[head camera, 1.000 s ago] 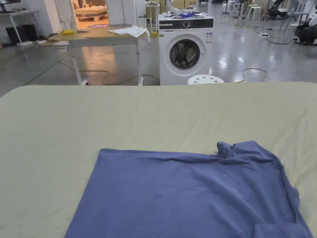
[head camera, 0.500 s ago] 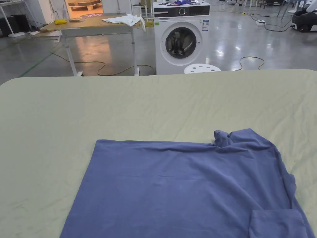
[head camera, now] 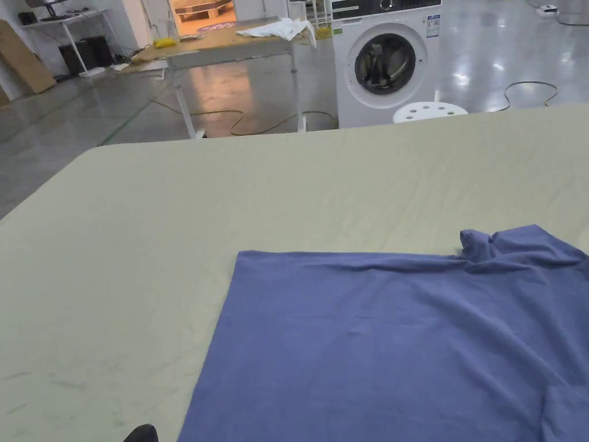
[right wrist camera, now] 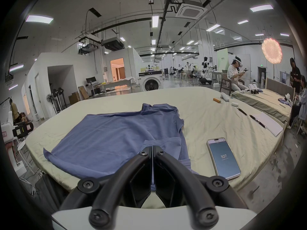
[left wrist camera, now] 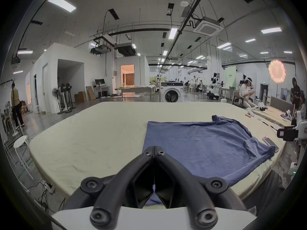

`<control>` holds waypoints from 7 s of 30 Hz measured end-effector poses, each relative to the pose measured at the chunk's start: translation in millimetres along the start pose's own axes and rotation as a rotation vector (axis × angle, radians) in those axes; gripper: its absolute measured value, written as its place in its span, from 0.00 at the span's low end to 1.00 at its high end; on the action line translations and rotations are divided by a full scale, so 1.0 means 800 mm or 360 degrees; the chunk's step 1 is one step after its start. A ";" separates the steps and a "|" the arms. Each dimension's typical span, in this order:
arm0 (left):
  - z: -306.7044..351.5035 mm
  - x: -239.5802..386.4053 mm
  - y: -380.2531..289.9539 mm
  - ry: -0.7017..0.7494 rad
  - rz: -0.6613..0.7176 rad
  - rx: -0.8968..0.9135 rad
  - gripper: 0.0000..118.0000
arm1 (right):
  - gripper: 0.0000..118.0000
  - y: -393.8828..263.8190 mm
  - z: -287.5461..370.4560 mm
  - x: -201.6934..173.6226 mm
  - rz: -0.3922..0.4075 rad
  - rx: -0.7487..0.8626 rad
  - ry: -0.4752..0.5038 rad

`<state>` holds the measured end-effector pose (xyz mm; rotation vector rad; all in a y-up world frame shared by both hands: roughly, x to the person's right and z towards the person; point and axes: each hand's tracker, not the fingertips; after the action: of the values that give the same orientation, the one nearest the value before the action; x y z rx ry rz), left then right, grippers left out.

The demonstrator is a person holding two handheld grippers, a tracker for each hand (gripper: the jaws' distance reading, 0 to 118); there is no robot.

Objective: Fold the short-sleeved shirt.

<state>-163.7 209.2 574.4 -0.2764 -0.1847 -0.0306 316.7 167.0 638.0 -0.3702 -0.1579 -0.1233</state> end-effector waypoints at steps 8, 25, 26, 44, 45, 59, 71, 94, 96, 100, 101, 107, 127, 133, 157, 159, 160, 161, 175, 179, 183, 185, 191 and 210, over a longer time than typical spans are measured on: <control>-0.038 -0.047 -0.031 -0.0029 0.0091 -0.0335 0.55 | 0.00 -0.002 -0.007 0.005 -0.0062 -0.0035 0.0015; -0.109 -0.046 -0.082 -0.0114 0.0097 -0.0687 0.10 | 0.00 -0.013 0.004 0.032 -0.0140 -0.0102 -0.0115; -0.110 -0.041 -0.082 -0.0103 0.0081 -0.0697 0.07 | 0.00 -0.014 0.005 0.036 -0.0147 -0.0100 -0.0142; -0.117 -0.037 -0.092 -0.0061 -0.0007 -0.0711 0.07 | 0.48 -0.062 -0.040 0.075 -0.0181 -0.0329 -0.0226; -0.117 -0.038 -0.091 -0.0063 0.0000 -0.0713 0.07 | 0.20 -0.064 -0.047 0.079 -0.0203 -0.0362 -0.0207; -0.066 -0.041 -0.061 -0.0043 0.0189 -0.0437 0.02 | 0.08 -0.048 -0.018 0.065 -0.0137 -0.0298 -0.0220; -0.018 -0.028 0.008 -0.0088 0.0033 -0.0315 0.02 | 0.06 0.012 0.026 0.050 0.0020 -0.0135 -0.0254; -0.318 -0.032 0.049 -0.0205 0.0077 -0.0519 0.69 | 0.58 0.058 -0.277 0.089 -0.0113 -0.0448 -0.0126; -0.273 -0.037 0.056 -0.0319 0.0118 -0.0356 0.69 | 0.58 0.053 -0.250 0.088 -0.0123 -0.0319 -0.0056; -0.168 -0.018 0.064 -0.0252 -0.0059 -0.0062 0.70 | 0.58 0.054 -0.170 0.066 -0.0119 -0.0104 -0.0001; -0.149 -0.015 0.064 -0.0231 -0.0066 -0.0006 0.70 | 0.59 0.053 -0.151 0.060 -0.0120 -0.0062 0.0016; -0.074 0.006 0.053 -0.0208 -0.0072 0.0070 0.66 | 0.55 0.054 -0.076 0.022 -0.0149 0.0037 0.0114; -0.106 -0.020 0.024 -0.0202 0.0109 -0.0193 0.36 | 0.00 0.027 -0.038 -0.006 -0.0064 -0.0009 0.0150; -0.215 -0.045 -0.017 -0.0159 0.0135 -0.0467 0.60 | 0.00 0.011 -0.031 0.012 -0.0110 -0.0049 0.0117; -0.313 -0.010 -0.010 -0.0168 -0.0219 -0.0982 0.14 | 0.60 -0.006 -0.217 0.112 -0.0393 -0.0579 -0.0245; -0.311 -0.011 -0.011 -0.0169 -0.0212 -0.0981 0.14 | 0.48 -0.011 -0.226 0.113 -0.0392 -0.0622 -0.0257; -0.311 -0.011 -0.011 -0.0169 -0.0210 -0.0977 0.14 | 0.38 -0.009 -0.219 0.110 -0.0340 -0.0589 -0.0254; -0.310 -0.011 -0.012 -0.0169 -0.0206 -0.0973 0.13 | 0.20 -0.005 -0.212 0.109 -0.0308 -0.0585 -0.0224; -0.197 -0.063 0.013 -0.0172 -0.0005 -0.0796 0.00 | 0.10 0.008 -0.140 0.088 -0.0209 -0.0451 -0.0202; -0.127 -0.076 0.009 -0.0142 0.0028 -0.0798 0.00 | 0.10 0.000 -0.105 0.078 -0.0152 -0.0476 -0.0168; -0.076 -0.090 -0.008 -0.0093 0.0096 -0.0877 0.00 | 0.10 -0.011 -0.075 0.073 -0.0174 -0.0522 -0.0116; -0.057 -0.094 -0.018 -0.0088 0.0102 -0.0880 0.00 | 0.10 -0.017 -0.062 0.069 -0.0164 -0.0533 -0.0106; -0.046 -0.089 -0.040 -0.0101 0.0183 -0.0815 0.18 | 0.26 -0.024 -0.053 0.066 -0.0110 -0.0563 -0.0109; 0.022 0.047 0.043 -0.0165 -0.0280 0.0105 0.16 | 0.20 0.045 0.003 -0.014 0.0065 0.0157 0.0121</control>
<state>-127.9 247.0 588.9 -0.1954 -0.3124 -0.1847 311.0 202.3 625.8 -0.2697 -0.0811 -0.0888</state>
